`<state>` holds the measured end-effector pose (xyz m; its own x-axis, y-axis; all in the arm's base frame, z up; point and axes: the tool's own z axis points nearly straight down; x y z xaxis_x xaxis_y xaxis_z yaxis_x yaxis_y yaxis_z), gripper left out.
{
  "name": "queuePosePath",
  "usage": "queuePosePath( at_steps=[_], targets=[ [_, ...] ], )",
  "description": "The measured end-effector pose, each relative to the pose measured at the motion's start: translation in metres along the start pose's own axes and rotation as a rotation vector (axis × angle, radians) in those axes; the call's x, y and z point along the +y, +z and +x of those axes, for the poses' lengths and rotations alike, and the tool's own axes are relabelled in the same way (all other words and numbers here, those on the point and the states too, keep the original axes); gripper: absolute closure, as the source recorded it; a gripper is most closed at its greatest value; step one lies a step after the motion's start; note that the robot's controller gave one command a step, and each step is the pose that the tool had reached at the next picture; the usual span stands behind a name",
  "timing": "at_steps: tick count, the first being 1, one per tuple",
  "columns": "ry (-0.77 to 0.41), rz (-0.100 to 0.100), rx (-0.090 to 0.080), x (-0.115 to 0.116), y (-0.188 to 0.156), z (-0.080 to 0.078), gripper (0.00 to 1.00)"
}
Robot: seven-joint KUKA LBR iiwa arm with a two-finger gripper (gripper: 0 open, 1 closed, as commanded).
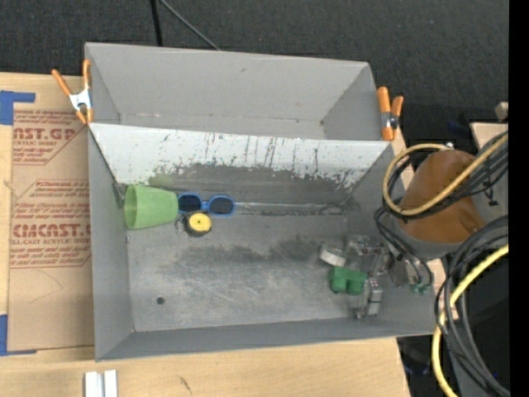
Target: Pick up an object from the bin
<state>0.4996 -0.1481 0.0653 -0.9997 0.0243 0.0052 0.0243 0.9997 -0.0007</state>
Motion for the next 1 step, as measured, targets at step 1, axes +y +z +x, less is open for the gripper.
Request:
queuePosePath(
  at_steps=[1],
  targets=[
    [0.067,-0.002,-0.005,0.0245,-0.0351,0.0184,0.0]
  ],
)
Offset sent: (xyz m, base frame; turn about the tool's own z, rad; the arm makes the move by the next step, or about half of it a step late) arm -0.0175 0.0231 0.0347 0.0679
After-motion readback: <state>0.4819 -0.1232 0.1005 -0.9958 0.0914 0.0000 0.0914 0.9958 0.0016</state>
